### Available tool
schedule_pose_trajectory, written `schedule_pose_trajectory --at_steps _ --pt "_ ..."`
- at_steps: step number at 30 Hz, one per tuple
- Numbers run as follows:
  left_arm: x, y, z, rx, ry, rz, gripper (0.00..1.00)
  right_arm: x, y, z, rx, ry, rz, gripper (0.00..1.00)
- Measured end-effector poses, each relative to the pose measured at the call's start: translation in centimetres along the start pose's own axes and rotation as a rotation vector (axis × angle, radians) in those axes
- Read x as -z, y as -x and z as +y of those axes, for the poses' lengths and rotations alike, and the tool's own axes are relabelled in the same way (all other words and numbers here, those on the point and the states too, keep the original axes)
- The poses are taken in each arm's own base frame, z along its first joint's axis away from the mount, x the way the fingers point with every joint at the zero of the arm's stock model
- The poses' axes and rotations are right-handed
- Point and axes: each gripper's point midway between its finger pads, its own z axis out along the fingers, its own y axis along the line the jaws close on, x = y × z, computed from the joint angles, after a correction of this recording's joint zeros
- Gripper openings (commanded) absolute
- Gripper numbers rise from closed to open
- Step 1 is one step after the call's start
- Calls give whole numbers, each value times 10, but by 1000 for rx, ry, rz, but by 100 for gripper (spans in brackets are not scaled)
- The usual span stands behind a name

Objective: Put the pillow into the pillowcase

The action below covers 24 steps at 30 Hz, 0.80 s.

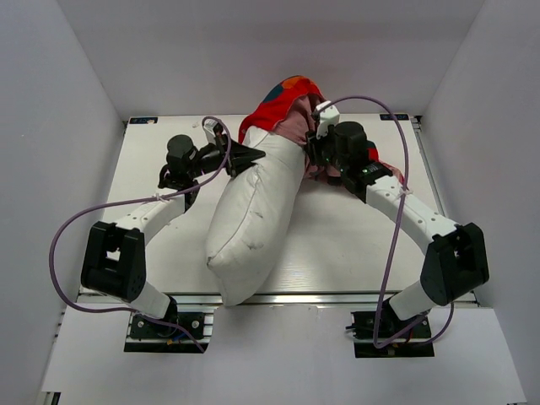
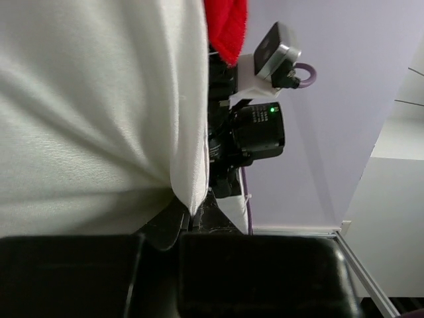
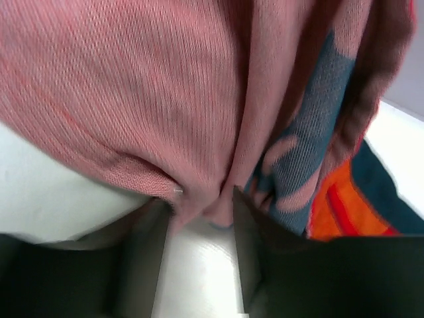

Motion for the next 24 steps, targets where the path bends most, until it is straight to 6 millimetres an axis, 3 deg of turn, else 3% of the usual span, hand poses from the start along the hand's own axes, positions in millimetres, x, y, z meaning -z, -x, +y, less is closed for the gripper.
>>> schedule_pose_trajectory --at_steps 7,12,16,21,24 --pt "7 0 14 24 13 -10 0 -21 -1 9 17 57 -13 3" --pt "12 5 15 17 5 -25 0 -15 6 24 29 141 -32 0" --pt "15 8 17 13 5 -32 0 16 26 61 63 274 -65 0" --pt "11 17 20 -14 16 -5 0 70 71 120 88 458 -150 0" --pt "3 28 26 -27 30 6 0 83 108 126 58 484 -197 0"
